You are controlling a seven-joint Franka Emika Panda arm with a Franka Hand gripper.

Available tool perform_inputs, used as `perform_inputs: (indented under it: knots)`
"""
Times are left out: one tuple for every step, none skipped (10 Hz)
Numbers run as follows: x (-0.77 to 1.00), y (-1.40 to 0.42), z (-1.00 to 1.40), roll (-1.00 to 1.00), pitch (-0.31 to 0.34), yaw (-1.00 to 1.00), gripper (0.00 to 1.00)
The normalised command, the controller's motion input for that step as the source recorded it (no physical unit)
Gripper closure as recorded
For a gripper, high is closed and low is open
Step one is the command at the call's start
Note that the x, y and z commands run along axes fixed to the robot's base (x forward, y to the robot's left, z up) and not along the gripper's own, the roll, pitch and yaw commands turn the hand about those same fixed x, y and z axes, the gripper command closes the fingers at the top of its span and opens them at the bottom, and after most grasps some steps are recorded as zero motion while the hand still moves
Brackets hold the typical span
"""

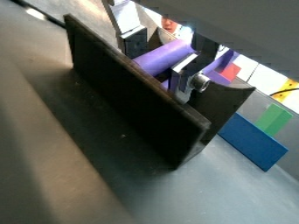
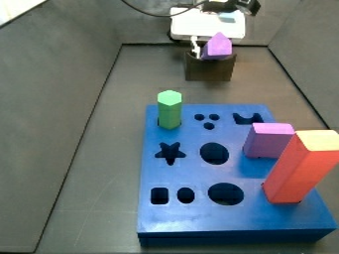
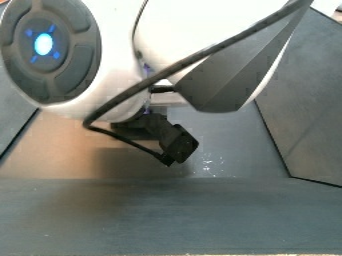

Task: Pick up the 3 prong object. Move up. Place the 3 prong object on the fixture. Regrasp the 3 prong object. Move to above the board. Insert the 3 prong object.
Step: Place the 3 prong object on the fixture, then regrasp the 3 prong object.

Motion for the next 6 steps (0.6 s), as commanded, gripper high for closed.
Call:
perform_inputs:
  knots:
    - [0.09, 0.07, -0.47, -0.12, -0.019, -0.09, 1.0]
    - [0.08, 0.05, -0.47, -0.11, -0.02, -0.09, 1.0]
    - [0.0, 0.0, 0.0, 0.0, 0.0, 0.0, 0.0]
    - [0.0, 0.0, 1.0, 0.01, -0.04, 0.02, 0.0]
    - [-0.01, 0.0, 1.0, 0.02, -0.035, 0.03, 0.0]
    - [-0.03, 0.0, 1.0, 0.03, -0.025, 0.04, 0.0]
